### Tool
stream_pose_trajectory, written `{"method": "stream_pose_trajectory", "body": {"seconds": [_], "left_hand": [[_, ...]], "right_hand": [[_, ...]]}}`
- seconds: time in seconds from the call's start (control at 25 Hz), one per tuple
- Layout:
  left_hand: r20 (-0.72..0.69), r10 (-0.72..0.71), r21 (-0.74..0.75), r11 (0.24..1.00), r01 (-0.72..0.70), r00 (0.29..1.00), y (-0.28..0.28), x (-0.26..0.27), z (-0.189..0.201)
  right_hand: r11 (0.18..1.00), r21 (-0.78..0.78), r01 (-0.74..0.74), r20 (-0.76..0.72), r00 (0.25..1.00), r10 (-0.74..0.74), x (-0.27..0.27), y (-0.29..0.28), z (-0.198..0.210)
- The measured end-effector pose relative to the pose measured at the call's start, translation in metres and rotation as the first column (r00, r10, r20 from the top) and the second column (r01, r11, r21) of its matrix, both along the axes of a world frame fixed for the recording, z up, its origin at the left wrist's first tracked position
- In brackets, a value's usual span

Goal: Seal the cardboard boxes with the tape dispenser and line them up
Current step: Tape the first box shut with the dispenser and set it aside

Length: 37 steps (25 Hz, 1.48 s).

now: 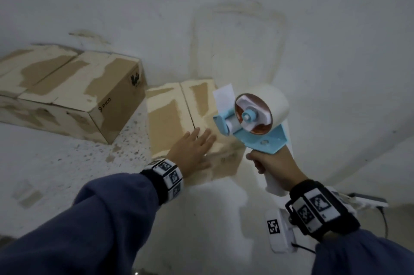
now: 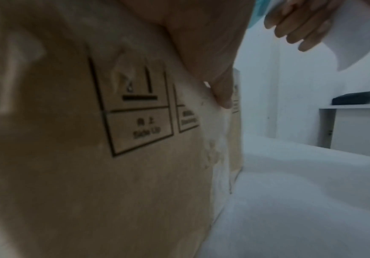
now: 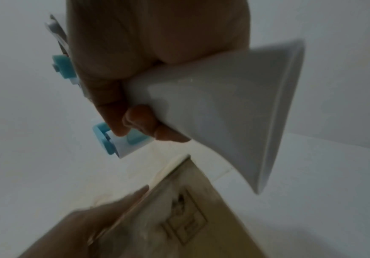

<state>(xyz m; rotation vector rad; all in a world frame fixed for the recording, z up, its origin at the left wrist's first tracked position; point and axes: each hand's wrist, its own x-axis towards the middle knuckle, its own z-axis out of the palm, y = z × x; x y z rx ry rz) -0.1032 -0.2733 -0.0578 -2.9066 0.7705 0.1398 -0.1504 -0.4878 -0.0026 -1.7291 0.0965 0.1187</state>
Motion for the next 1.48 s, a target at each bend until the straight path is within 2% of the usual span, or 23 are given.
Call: {"method": "stream_pose_trajectory", "body": {"seconds": [0.12, 0.2, 0.24, 0.32, 0.4, 0.44, 0.48, 0.52, 0.56, 0.6, 0.64, 0.68, 0.72, 0.76, 0.8, 0.88, 1.0, 1.12, 1.28, 1.48], "left_hand": [[0.095, -0.256, 0.054, 0.966, 0.252, 0.962, 0.047, 0.002, 0.001], [0.085, -0.314, 0.129, 0.945, 0.302, 0.946, 0.076, 0.013, 0.006], [0.029, -0.293, 0.144, 0.947, 0.286, 0.956, 0.087, 0.017, 0.012], [0.003, -0.244, 0.141, 0.96, 0.241, 0.97, 0.104, 0.025, 0.018], [-0.03, -0.144, 0.052, 0.988, 0.145, 0.989, 0.11, 0.033, 0.024], [-0.077, -0.039, -0.052, 0.998, 0.035, 0.996, 0.112, 0.037, 0.029], [-0.187, 0.089, -0.224, 0.966, -0.13, 0.978, 0.111, 0.038, 0.038], [-0.308, 0.212, -0.468, 0.815, -0.342, 0.927, 0.109, 0.04, 0.048], [-0.46, 0.298, -0.671, 0.501, -0.547, 0.837, 0.106, 0.042, 0.057], [-0.65, 0.26, -0.704, 0.146, -0.695, 0.713, 0.104, 0.045, 0.064], [-0.804, 0.12, -0.593, -0.095, -0.799, 0.582, 0.104, 0.049, 0.07], [-0.884, -0.058, -0.446, -0.191, -0.875, 0.463, 0.105, 0.05, 0.075], [-0.902, -0.201, -0.34, -0.215, -0.915, 0.382, 0.108, 0.05, 0.079], [-0.893, -0.289, -0.29, -0.218, -0.932, 0.345, 0.111, 0.051, 0.082], [-0.879, -0.317, -0.29, -0.241, -0.926, 0.357, 0.114, 0.051, 0.084], [-0.858, -0.283, -0.341, -0.309, -0.888, 0.428, 0.122, 0.058, 0.085], [-0.86, -0.207, -0.373, -0.371, -0.85, 0.468, 0.133, 0.065, 0.081], [-0.882, -0.176, -0.365, -0.329, -0.871, 0.436, 0.147, 0.065, 0.074], [-0.902, -0.198, -0.295, -0.367, -0.882, 0.383, 0.158, 0.069, 0.066], [-0.908, -0.142, -0.331, -0.336, -0.882, 0.395, 0.154, 0.068, 0.054]], "right_hand": [[0.999, 0.02, -0.05, 0.009, 0.999, 0.049, 0.008, 0.018, 0.023], [0.997, 0.049, -0.06, -0.001, 0.998, 0.06, 0.016, 0.033, 0.035], [0.996, 0.054, -0.067, -0.004, 0.998, 0.068, 0.02, 0.042, 0.04], [0.996, 0.046, -0.08, -0.01, 0.997, 0.081, 0.026, 0.06, 0.046], [0.996, 0.04, -0.085, -0.015, 0.996, 0.086, 0.031, 0.077, 0.048], [0.996, 0.038, -0.082, -0.016, 0.996, 0.083, 0.034, 0.086, 0.048], [0.996, 0.039, -0.074, -0.015, 0.997, 0.075, 0.035, 0.093, 0.049], [0.997, 0.038, -0.065, -0.012, 0.998, 0.066, 0.037, 0.101, 0.049], [0.998, 0.036, -0.056, -0.008, 0.998, 0.057, 0.04, 0.108, 0.05], [0.998, 0.032, -0.05, -0.002, 0.999, 0.05, 0.041, 0.114, 0.05], [0.999, 0.027, -0.047, 0.008, 0.999, 0.046, 0.043, 0.12, 0.051], [0.999, 0.024, -0.043, 0.017, 0.999, 0.042, 0.044, 0.125, 0.051], [0.999, 0.027, -0.044, 0.022, 0.999, 0.043, 0.045, 0.132, 0.051], [0.998, 0.03, -0.047, 0.022, 0.999, 0.046, 0.046, 0.137, 0.051], [0.998, 0.031, -0.054, 0.02, 0.998, 0.054, 0.046, 0.141, 0.05], [0.997, 0.027, -0.072, 0.008, 0.997, 0.072, 0.046, 0.148, 0.045], [0.998, 0.03, -0.062, -0.015, 0.998, 0.062, 0.045, 0.157, 0.036], [0.998, 0.02, -0.06, -0.024, 0.998, 0.061, 0.045, 0.165, 0.03], [0.997, 0.019, -0.075, -0.03, 0.997, 0.075, 0.048, 0.171, 0.024], [0.998, 0.029, -0.056, -0.001, 0.998, 0.056, 0.05, 0.175, 0.018]]}}
